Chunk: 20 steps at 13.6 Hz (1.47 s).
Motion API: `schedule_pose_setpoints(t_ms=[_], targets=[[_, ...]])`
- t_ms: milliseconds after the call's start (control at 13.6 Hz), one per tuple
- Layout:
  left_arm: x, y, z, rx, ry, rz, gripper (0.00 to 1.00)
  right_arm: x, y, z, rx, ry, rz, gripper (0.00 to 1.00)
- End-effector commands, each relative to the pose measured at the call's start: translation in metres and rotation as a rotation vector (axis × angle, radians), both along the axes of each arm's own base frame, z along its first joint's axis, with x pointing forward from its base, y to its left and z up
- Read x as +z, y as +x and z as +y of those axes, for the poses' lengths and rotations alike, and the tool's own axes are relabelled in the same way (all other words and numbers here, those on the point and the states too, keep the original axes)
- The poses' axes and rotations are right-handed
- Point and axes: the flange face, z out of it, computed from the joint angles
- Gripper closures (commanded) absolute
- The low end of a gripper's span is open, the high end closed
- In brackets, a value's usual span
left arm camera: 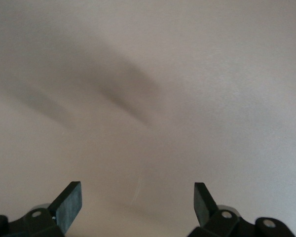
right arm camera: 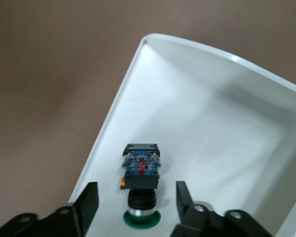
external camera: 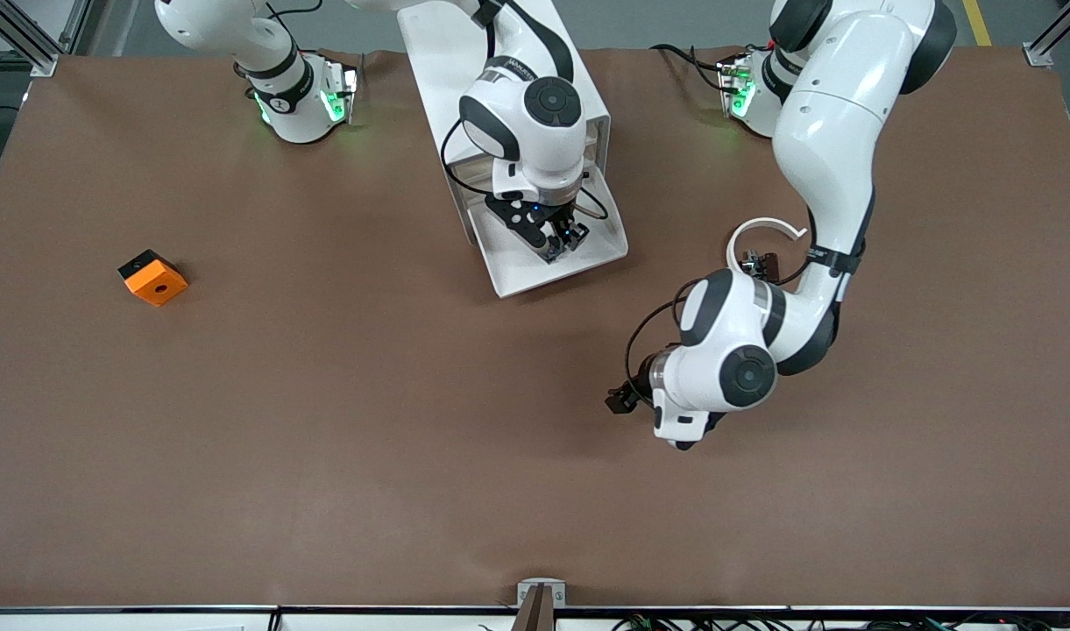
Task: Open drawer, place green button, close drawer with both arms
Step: 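Lower the button into the drawer and open the right gripper while the left gripper withdraws, then push the drawer shut with the left gripper while the right gripper returns to rest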
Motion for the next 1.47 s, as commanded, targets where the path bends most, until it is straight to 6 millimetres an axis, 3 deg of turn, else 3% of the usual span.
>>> schedule_pose_setpoints(t_ms=[0, 294, 441, 735, 1029, 1176, 1397], targets=[[-0.013, -0.012, -0.022, -0.084, 0.045, -0.069, 0.00, 0.020, 0.014, 0.001, 0.000, 0.022, -0.020, 0.00], [-0.027, -0.042, -0.062, -0.141, 0.036, -0.121, 0.00, 0.061, 0.070, -0.035, 0.156, -0.004, 0.002, 0.00], [-0.031, -0.062, -0.078, -0.166, 0.040, -0.119, 0.00, 0.089, 0.106, -0.066, 0.258, 0.029, 0.003, 0.00], [-0.041, -0.132, -0.109, -0.230, 0.053, -0.109, 0.00, 0.129, 0.165, -0.147, 0.475, 0.017, 0.028, 0.00], [-0.032, -0.174, -0.127, -0.267, 0.066, -0.082, 0.00, 0.174, 0.220, -0.287, 0.633, 0.026, 0.038, 0.00], [-0.028, -0.194, -0.144, -0.275, 0.069, -0.078, 0.00, 0.187, 0.235, -0.356, 0.699, 0.029, 0.061, 0.00], [-0.021, -0.224, -0.159, -0.292, 0.071, -0.029, 0.00, 0.222, 0.244, -0.462, 0.729, 0.014, 0.026, 0.00]])
